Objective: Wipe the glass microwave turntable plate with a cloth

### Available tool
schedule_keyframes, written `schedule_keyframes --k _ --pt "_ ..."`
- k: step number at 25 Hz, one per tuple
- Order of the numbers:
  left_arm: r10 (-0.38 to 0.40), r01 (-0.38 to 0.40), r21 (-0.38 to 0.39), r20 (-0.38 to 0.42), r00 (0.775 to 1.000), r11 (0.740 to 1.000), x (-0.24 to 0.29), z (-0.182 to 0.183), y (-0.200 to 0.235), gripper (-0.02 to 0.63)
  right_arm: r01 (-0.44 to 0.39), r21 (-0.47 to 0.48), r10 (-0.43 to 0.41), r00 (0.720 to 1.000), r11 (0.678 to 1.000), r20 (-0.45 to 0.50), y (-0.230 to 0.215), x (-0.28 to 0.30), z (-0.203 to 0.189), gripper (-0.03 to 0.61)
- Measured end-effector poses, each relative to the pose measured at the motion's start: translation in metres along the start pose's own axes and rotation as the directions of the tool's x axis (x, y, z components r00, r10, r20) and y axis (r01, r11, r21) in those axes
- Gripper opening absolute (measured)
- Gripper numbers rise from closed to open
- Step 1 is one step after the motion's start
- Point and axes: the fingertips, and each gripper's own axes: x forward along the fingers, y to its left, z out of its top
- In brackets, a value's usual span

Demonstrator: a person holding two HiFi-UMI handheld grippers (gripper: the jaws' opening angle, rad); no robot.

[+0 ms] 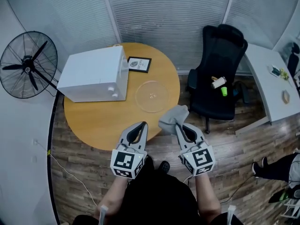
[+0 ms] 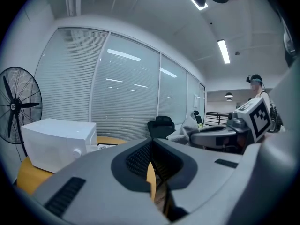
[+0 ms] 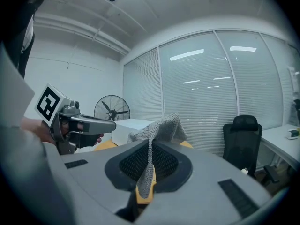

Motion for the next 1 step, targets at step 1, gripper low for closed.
schedule_keyframes --k 1 --pt "0.001 -0.001 -0.001 -0.001 1.000 1.000 0.0002 -0.0005 -0.0001 -0.002 -0.001 0.000 0.001 1.000 1.000 0.004 -0.0002 0.0005 -0.0001 0.020"
